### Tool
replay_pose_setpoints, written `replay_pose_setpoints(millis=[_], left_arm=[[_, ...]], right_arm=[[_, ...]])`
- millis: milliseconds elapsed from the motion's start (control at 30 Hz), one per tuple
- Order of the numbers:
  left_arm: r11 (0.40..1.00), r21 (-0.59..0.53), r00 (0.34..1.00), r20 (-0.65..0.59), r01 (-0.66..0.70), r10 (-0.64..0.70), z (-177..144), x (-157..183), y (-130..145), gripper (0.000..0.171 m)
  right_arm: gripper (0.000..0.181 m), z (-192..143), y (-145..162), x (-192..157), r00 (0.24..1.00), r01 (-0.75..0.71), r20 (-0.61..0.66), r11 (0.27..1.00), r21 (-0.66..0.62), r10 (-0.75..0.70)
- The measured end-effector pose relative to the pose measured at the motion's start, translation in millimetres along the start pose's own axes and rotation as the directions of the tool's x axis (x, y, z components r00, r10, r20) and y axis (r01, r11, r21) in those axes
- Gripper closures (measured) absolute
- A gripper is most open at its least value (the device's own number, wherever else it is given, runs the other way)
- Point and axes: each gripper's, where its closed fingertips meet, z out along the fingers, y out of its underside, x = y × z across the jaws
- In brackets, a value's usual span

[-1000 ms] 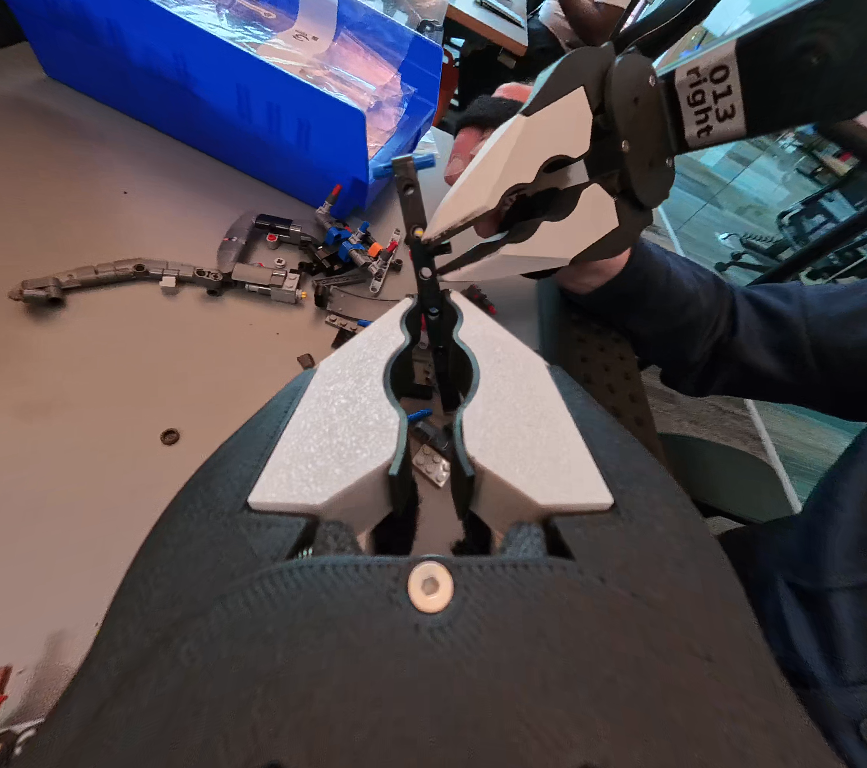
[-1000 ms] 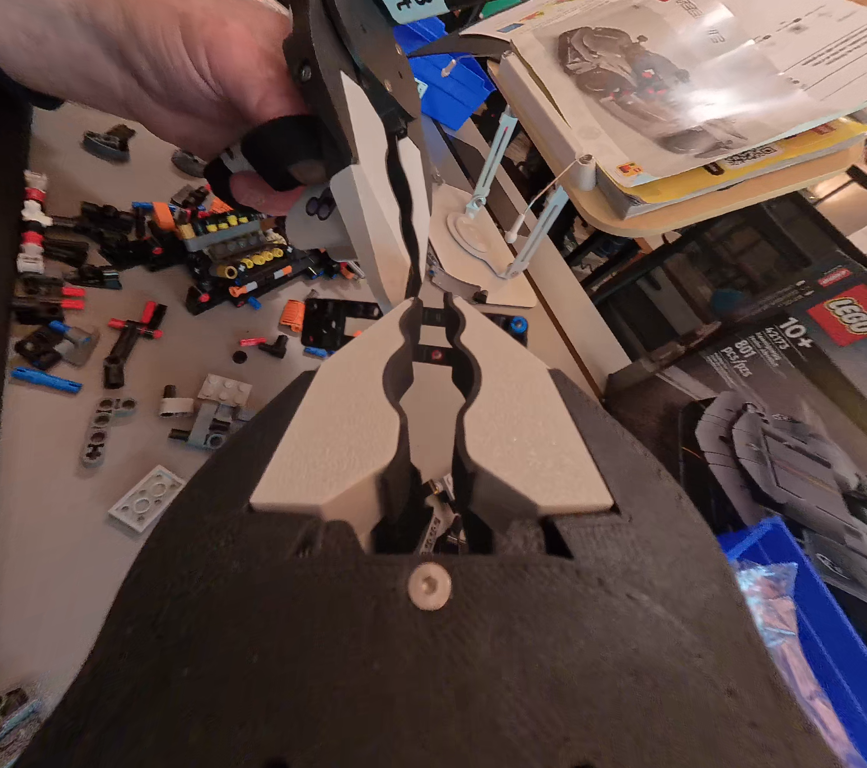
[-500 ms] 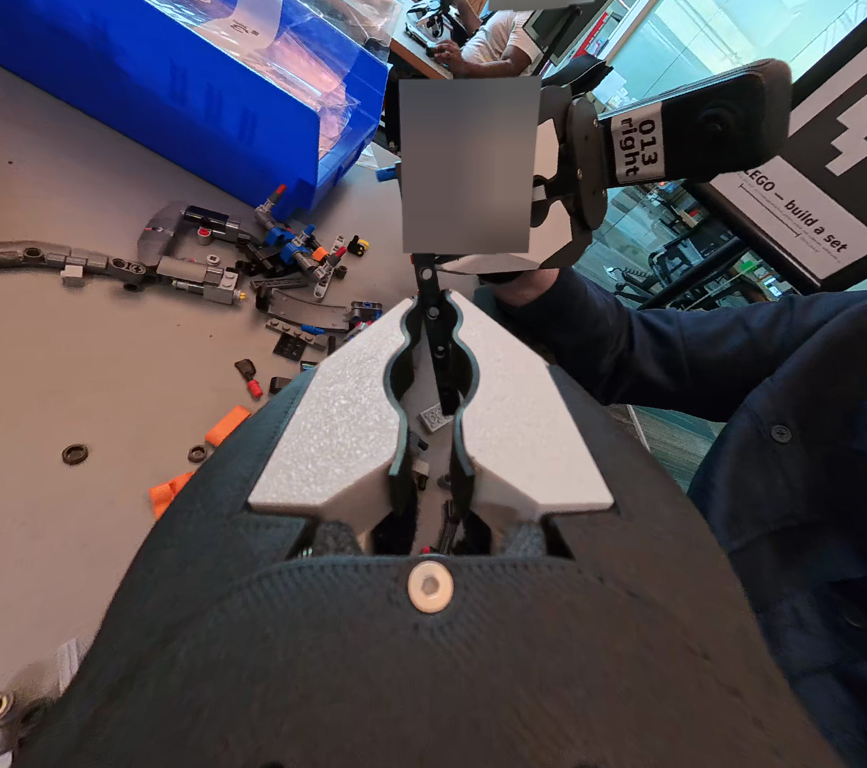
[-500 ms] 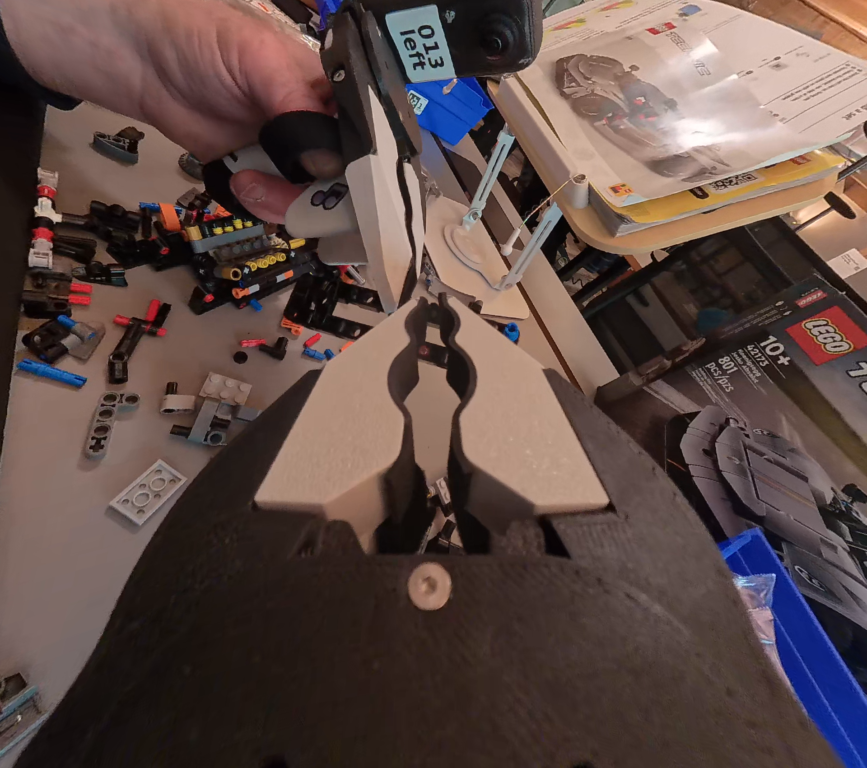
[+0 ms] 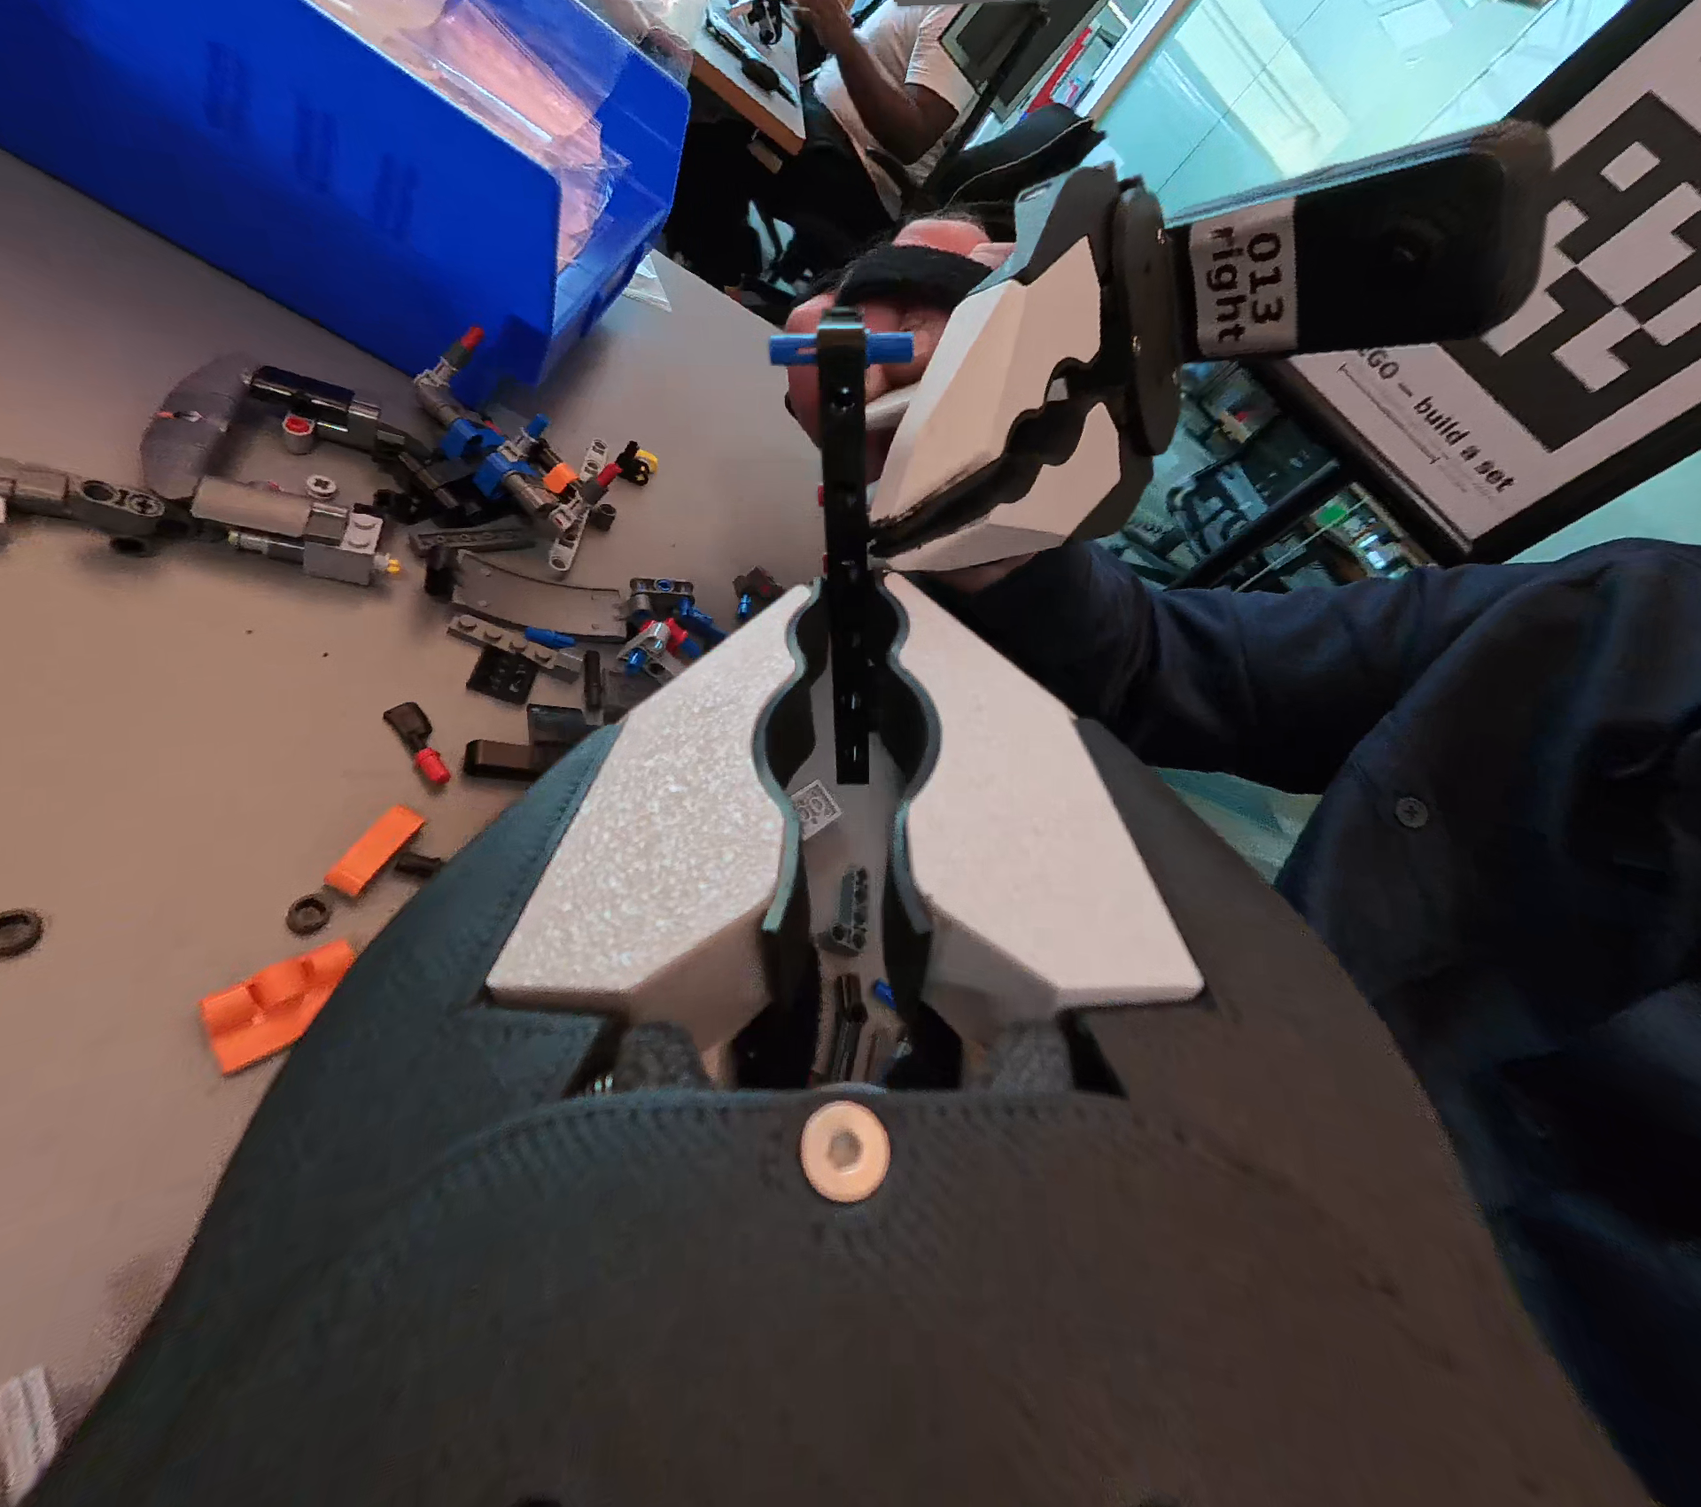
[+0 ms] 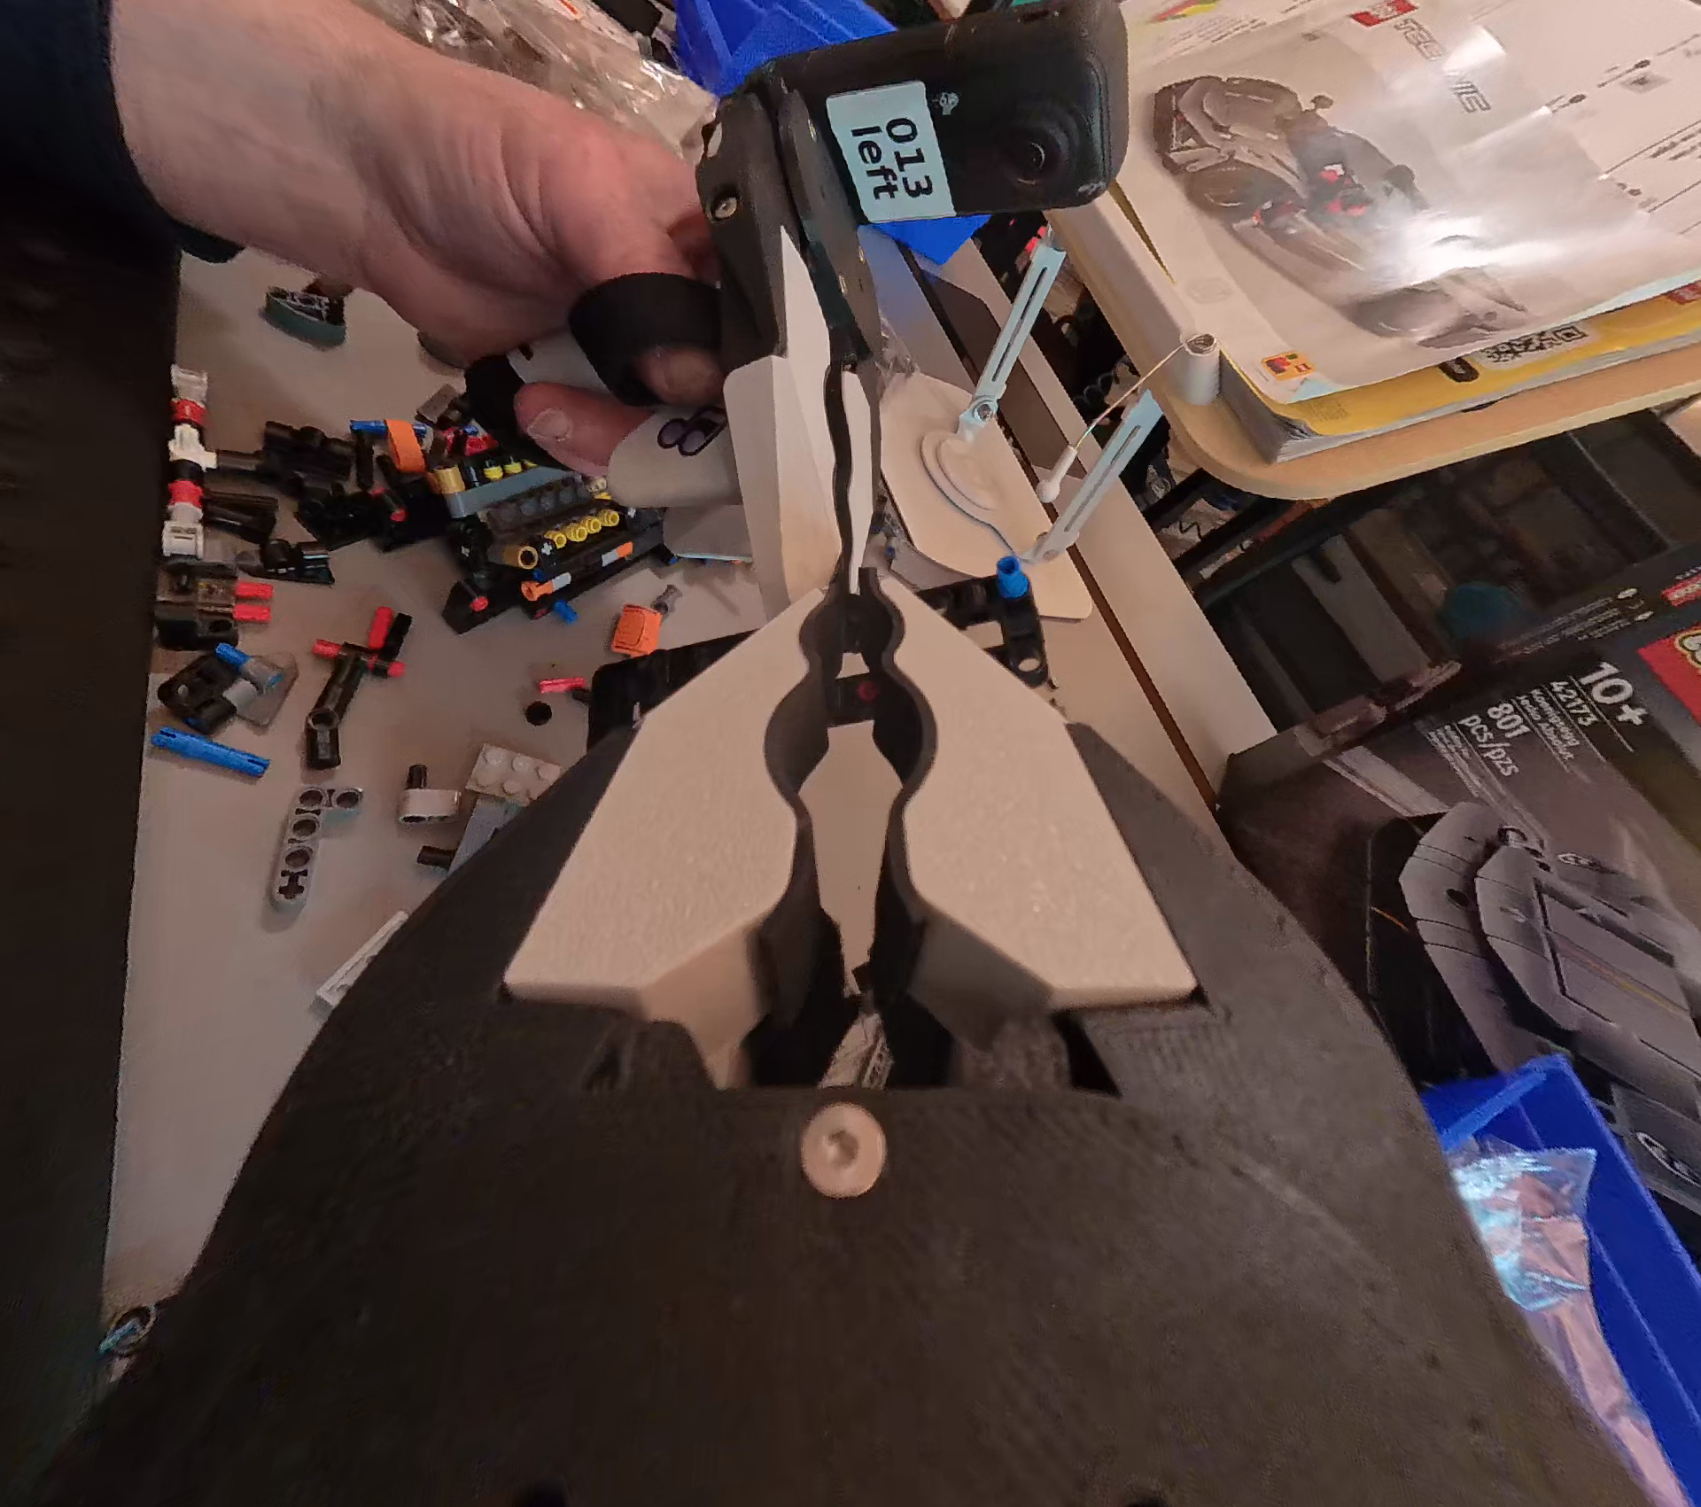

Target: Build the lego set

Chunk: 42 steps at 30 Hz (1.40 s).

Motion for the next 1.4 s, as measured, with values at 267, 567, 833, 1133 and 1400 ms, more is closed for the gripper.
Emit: replay_pose_setpoints(millis=[267, 567, 833, 1133, 1400], left_arm=[[1.0, 0.013, 0.999, 0.035, 0.022, -0.022, -1, -5, -2, 0.167], [0.999, 0.032, 0.992, 0.123, -0.02, 0.016, -5, -13, -10, 0.167], [1.0, 0.005, 0.996, 0.09, 0.012, -0.012, -4, -10, -4, 0.167], [0.999, -0.038, 0.993, 0.117, 0.022, -0.018, -3, -14, 3, 0.166], [0.999, -0.045, 0.992, 0.123, -0.023, 0.028, -1, -8, 1, 0.166]], right_arm=[[0.181, 2, 1, 2, 0.999, -0.001, -0.036, 0.999, -0.033, 0.0], [0.181, -4, -1, 14, 0.994, -0.097, -0.045, 0.994, 0.045, 0.099], [0.176, 1, 7, 14, 0.993, 0.045, -0.107, 0.999, -0.026, -0.048], [0.18, 7, 12, 6, 0.973, 0.183, -0.118, 0.976, -0.116, -0.197], [0.181, 3, 5, 1, 1.0, -0.015, -0.029, 0.998, -0.053, 0.013]])
